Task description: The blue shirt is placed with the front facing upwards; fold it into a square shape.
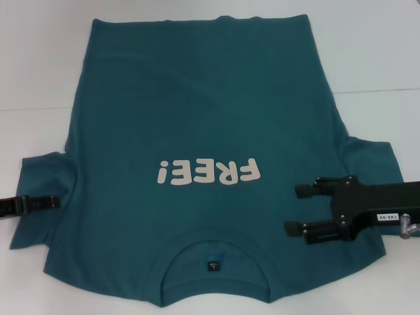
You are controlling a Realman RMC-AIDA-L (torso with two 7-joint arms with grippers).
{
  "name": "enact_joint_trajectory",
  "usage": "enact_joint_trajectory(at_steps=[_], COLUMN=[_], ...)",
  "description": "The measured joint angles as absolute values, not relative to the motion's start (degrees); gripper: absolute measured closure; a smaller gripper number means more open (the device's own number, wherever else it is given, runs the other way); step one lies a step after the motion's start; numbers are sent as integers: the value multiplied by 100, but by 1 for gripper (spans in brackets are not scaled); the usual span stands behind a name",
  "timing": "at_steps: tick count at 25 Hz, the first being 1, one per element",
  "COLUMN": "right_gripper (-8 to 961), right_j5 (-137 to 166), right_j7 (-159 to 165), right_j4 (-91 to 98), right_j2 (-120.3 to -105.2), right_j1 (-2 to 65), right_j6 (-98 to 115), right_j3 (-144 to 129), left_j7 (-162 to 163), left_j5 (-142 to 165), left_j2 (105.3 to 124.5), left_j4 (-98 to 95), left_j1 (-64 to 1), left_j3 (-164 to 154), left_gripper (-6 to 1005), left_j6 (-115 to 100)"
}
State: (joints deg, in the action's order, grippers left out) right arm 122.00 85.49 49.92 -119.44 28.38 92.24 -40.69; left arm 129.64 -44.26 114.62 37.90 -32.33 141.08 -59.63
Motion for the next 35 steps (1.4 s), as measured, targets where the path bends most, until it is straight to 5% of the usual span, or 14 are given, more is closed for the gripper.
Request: enact_joint_trajectory(at_steps=[23, 34, 35], right_gripper=[70, 74, 75], right_j5=[12199, 12199, 12198], right_j7=[8552, 8552, 8552], right_j4=[4992, 4992, 4992], right_j2=[-11944, -11944, -11944], right_j1=[2829, 2825, 2823], right_j6=[9201, 9196, 9196], right_j3=[-4069, -4069, -4069], left_j7=[12898, 12739, 12737], left_j5=[-4422, -4366, -4341], left_j2=[11525, 11546, 11558], left_j4=[4166, 4189, 4241], left_j1=[-3156, -3169, -3169], left_j3=[14163, 14083, 14077], left_gripper=[218, 658, 774], left_j6=[-6013, -5769, -5775])
